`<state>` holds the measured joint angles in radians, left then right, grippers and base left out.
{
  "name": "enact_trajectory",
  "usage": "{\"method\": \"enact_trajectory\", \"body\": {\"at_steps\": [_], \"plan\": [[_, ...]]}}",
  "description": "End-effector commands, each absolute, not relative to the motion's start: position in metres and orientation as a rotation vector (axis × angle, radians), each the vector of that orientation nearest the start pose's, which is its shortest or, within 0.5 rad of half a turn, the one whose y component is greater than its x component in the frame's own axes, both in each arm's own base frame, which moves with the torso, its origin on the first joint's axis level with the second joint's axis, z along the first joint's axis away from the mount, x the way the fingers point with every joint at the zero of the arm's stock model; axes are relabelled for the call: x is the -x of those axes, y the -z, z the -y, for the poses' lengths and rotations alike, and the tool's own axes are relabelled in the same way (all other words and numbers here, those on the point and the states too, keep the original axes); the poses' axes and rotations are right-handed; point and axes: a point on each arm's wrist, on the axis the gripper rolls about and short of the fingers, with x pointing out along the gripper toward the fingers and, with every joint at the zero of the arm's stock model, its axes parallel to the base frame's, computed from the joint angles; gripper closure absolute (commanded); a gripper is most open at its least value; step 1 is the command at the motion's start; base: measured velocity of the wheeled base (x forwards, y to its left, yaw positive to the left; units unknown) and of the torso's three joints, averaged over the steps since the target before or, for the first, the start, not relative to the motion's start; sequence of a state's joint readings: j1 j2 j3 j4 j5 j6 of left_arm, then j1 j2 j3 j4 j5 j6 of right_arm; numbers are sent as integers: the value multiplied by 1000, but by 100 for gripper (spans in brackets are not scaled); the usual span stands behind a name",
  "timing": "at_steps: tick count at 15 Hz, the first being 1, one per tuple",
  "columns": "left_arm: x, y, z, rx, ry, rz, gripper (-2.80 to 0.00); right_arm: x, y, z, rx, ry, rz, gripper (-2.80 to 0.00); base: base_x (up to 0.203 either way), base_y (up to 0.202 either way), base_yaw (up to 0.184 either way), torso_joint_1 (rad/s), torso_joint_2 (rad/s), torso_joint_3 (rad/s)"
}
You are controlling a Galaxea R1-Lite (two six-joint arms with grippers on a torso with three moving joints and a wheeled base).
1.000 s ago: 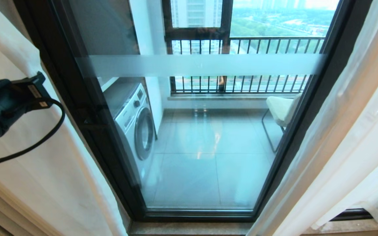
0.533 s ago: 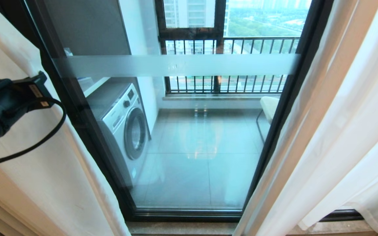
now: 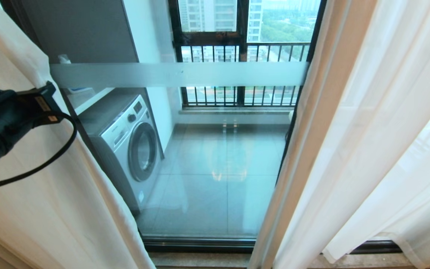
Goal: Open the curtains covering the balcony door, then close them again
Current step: Close the inner curtains on both sides
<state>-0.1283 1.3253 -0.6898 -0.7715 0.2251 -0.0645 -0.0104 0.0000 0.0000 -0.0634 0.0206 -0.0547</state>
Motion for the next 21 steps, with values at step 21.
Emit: {"method": "enact_trajectory", "body": {"at_steps": [21], "plan": [[-213,-262,27,111,-70,221,0,23,-82,-1,56,-9,64,0,0,-190,3,2,3,2]]}}
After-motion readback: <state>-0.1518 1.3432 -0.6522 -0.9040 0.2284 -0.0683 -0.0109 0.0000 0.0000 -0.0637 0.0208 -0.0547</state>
